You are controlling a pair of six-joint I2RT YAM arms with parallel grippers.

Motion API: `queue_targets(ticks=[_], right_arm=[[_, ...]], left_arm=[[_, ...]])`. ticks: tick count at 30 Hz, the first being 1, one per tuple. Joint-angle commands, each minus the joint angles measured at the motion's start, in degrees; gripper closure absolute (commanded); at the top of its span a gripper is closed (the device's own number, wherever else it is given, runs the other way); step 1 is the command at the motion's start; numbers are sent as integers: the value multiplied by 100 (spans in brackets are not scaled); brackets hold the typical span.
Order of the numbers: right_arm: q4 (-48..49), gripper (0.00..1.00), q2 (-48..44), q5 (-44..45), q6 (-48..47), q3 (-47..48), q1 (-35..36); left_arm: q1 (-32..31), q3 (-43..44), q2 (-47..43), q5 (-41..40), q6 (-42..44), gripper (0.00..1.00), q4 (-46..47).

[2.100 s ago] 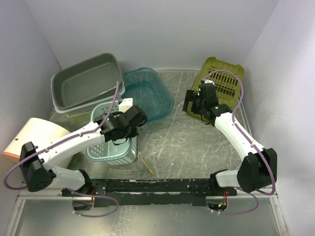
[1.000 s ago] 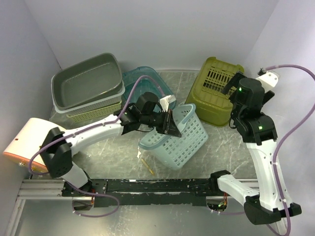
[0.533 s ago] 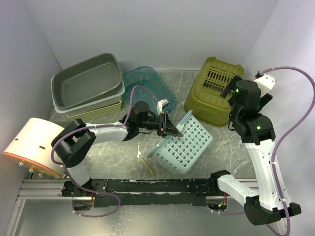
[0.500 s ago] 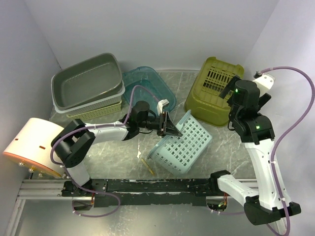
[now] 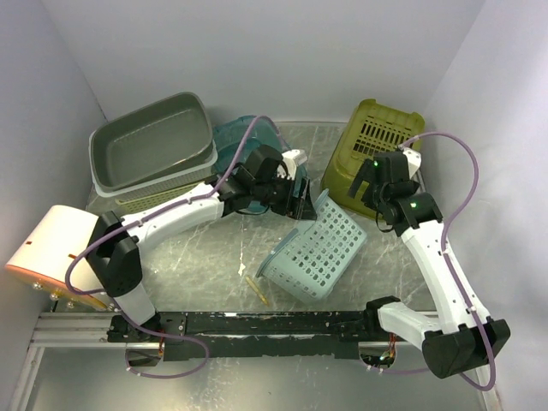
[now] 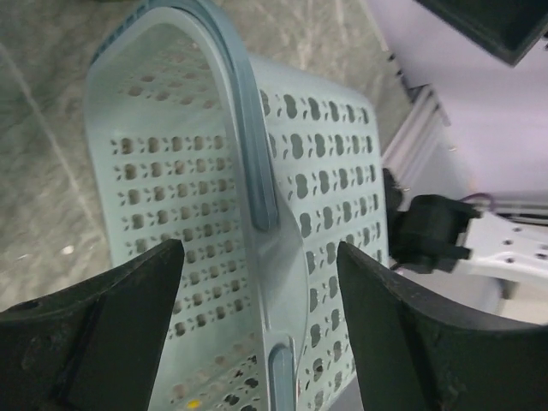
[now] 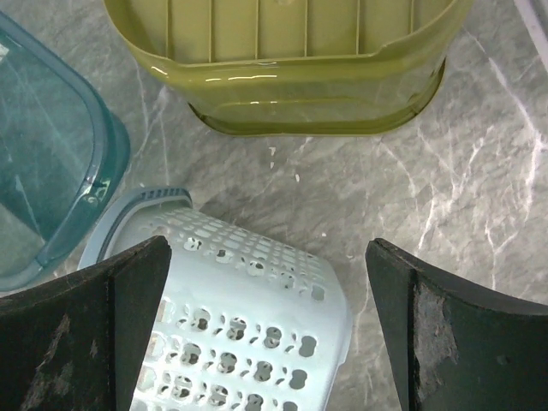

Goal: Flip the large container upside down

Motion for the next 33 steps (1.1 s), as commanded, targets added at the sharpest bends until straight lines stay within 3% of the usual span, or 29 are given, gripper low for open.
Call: queue_targets(ticks=[1, 6, 11, 26, 33], right_arm=[[-18, 0, -137, 129, 394, -18, -20], [-22, 0, -84, 554, 516, 86, -16], [135, 0, 52, 601, 461, 23, -19], [446, 0, 252, 310, 449, -61, -18], [574, 1, 272, 218, 410, -91, -20]], left_arm=[[-393, 592, 18, -1272, 1202, 16, -1646], [-1012, 382, -282, -2733, 1754, 15, -1719], [-1658, -398, -1168, -3811, 2123, 16, -986], [-1881, -365, -1517, -3656, 1546, 18, -2226], [-2182, -128, -1360, -3600, 899, 27, -2834]])
